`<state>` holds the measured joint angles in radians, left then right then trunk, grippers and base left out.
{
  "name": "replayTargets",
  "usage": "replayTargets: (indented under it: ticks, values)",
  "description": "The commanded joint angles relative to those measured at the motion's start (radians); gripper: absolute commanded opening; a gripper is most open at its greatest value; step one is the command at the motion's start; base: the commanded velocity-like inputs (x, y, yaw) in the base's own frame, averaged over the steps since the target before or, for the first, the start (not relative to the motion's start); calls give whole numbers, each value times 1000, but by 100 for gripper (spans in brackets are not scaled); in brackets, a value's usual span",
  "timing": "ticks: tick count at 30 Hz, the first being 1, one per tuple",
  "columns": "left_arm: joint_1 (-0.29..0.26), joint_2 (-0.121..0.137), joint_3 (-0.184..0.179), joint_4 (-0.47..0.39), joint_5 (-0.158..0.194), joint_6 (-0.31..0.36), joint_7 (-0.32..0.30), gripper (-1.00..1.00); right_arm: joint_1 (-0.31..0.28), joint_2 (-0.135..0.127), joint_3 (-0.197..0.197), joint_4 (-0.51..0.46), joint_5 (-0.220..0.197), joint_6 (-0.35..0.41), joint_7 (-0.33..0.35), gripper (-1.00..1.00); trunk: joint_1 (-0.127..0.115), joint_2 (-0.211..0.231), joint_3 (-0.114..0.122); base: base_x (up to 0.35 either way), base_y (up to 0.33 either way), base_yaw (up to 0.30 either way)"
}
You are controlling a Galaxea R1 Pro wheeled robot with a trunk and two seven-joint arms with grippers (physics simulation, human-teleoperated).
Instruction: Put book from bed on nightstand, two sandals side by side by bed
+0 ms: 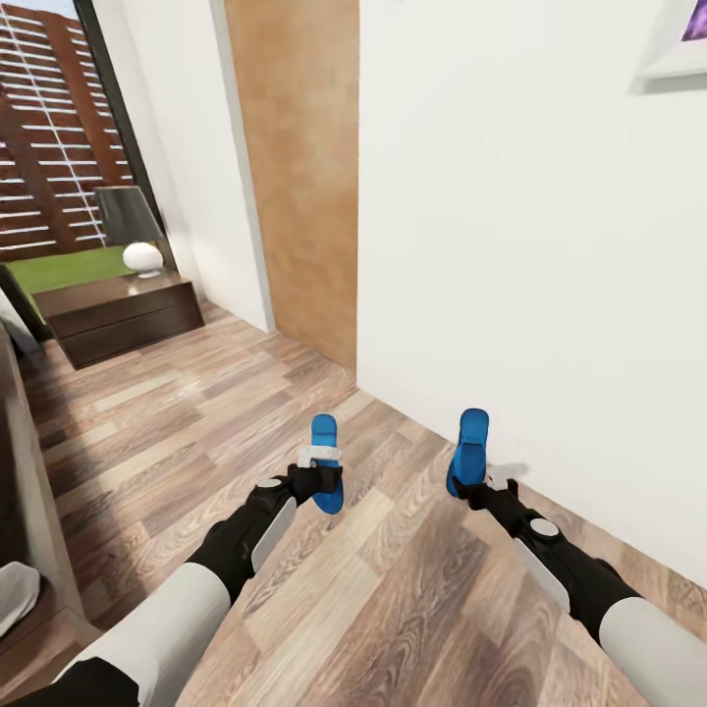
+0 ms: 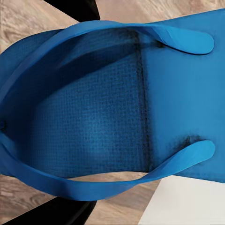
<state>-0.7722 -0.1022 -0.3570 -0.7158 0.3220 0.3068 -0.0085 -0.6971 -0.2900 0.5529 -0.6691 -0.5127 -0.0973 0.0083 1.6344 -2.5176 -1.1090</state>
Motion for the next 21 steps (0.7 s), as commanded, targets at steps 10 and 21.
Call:
replayTargets:
  ticks: [10,21]
  values:
    - [-1,1,0,-1,5,5,-2,-100,-1,-1,5,0,-10,-6,1,-100,0,0,-1,300,-15,273]
    - [-1,0,0,-1,5,5,-2,-100,-1,-1,5,0,-10,-5,1,-100,0,0,-1,299,-104,273]
